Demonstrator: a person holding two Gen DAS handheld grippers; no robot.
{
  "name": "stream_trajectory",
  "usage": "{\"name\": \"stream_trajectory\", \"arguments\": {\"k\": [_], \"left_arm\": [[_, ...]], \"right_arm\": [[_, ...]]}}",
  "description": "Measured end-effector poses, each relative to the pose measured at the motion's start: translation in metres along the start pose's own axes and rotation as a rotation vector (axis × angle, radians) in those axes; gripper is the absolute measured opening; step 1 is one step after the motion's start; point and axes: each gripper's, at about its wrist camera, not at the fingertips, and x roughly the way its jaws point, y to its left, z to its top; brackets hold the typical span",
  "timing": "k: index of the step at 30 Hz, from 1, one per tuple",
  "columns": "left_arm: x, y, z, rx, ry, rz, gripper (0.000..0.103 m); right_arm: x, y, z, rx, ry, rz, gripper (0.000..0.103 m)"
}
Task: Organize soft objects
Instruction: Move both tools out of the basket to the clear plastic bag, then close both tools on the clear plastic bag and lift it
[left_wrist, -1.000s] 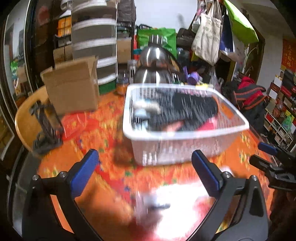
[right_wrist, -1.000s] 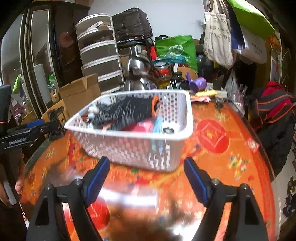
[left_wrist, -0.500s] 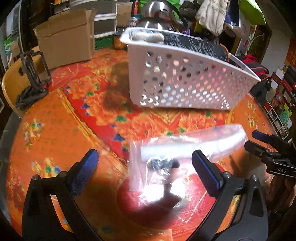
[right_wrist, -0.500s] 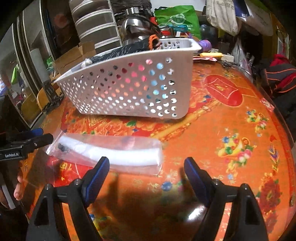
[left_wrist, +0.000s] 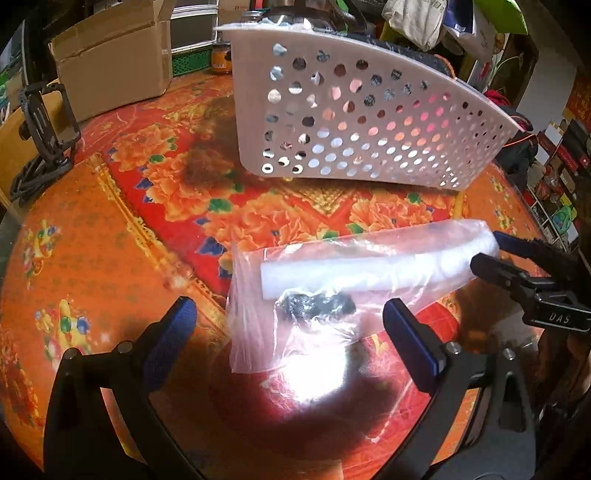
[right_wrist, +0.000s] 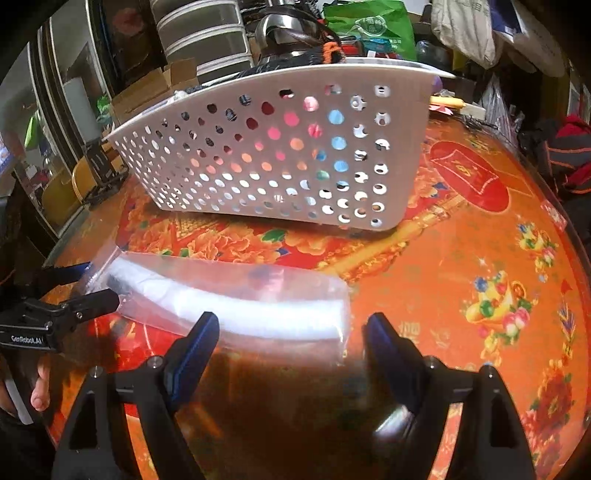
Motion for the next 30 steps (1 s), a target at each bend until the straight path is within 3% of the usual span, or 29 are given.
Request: {"name": "stream_trajectory", "arguments": {"k": [9, 17, 19, 26, 30], "left_arm": [[0.009, -0.006, 0.002, 0.025, 0.013, 0.026, 0.100], [0.012, -0.012, 0.001, 0.054, 0.002, 0.032, 0.099], [0.011, -0.013, 0.001, 0.056, -0.001, 0.022, 0.094], [0.006, -0.023, -0.002, 0.099, -0.022, 0.033, 0.051], [0.000, -0.015, -0.003, 0.053, -0.042, 0.012, 0.031]], "right_arm": [[0.008, 0.010, 0.004, -0.067, 0.016, -0.038, 0.082], [0.006, 0.021, -0.001, -0.112, 0.013, -0.039, 0.064], [0.005, 0.021, -0.003, -0.116, 0.010, -0.038, 0.058], [-0.002, 0.024, -0.009, -0.113, 0.007, -0.009, 0.025], [-0.006, 0.025, -0.013, -0.101, -0.007, 0.005, 0.018]]}}
